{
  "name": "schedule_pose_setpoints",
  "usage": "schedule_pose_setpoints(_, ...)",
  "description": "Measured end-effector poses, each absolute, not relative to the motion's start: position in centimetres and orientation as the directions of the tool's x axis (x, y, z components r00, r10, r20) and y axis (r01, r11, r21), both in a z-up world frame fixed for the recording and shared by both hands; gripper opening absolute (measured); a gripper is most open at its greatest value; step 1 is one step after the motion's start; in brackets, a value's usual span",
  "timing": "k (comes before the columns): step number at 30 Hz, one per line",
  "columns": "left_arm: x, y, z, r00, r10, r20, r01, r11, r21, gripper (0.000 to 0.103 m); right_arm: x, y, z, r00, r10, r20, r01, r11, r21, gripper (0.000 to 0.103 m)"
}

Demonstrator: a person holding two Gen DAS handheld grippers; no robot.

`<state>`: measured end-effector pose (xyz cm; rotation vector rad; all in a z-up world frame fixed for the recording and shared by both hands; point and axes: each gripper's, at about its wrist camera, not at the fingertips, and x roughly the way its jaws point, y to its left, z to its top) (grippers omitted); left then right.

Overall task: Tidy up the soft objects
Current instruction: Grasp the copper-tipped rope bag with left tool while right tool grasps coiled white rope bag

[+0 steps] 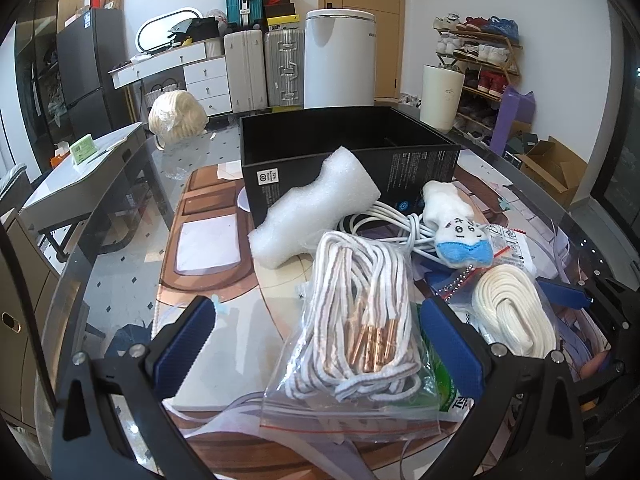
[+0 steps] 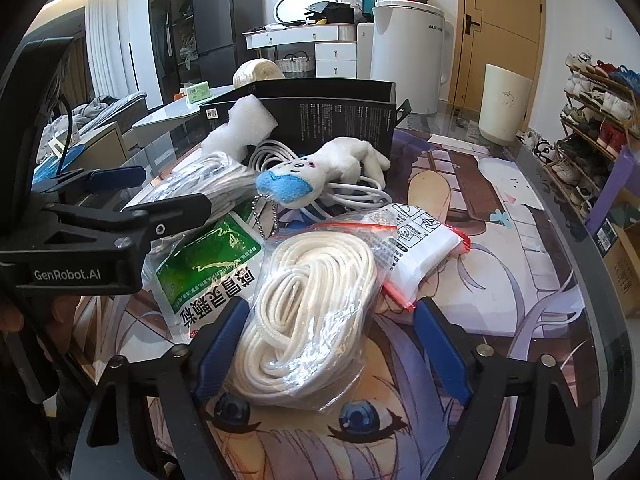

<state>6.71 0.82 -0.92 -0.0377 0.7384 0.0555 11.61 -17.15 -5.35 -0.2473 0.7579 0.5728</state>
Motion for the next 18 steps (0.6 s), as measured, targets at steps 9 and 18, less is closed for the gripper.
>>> schedule_pose_setpoints(9, 7.00, 0.58, -1.07, 0.732, 0.046, -0.679, -0.063, 0.998, 0.000, 0.103, 11.74, -17.68, -5.19, 0.572, 0.405, -0.714, -0.573, 0.819, 0.006, 0.076)
schedule_pose_setpoints(18, 7.06, 0.29, -1.17, 0.733, 0.036, -0.679, -0.045, 0.999, 0.005, 0.093, 11.47, -17.73, -5.21, 0.573, 0.404, -0.713, -0.580, 0.815, -0.004, 0.069)
